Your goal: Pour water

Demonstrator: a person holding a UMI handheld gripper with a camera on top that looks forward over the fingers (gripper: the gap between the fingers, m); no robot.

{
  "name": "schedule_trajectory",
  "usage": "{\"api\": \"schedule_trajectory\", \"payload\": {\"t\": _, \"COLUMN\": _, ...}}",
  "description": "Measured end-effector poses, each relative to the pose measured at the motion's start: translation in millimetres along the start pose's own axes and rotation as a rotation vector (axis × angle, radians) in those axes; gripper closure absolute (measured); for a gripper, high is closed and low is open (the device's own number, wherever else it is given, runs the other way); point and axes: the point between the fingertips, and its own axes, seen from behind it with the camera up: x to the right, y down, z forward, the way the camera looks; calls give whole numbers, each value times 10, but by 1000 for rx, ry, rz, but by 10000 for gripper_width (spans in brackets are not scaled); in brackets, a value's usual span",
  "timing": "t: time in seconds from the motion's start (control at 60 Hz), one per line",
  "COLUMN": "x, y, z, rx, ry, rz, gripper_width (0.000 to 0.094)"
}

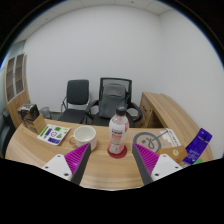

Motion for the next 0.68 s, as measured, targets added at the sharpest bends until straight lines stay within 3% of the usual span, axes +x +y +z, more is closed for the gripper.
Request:
{"api": "schedule_trajectory", "payload": {"t": 0.317, "x": -467, "y": 80, "z": -1532, "rx": 5, "ry": 46, "rz": 5, "gripper_width": 80}}
{"api": "schedule_trajectory", "payload": {"t": 0.683, "x": -668, "y": 180, "z": -1961, "rx": -2, "ry": 70, "rz": 61, "gripper_width": 79}}
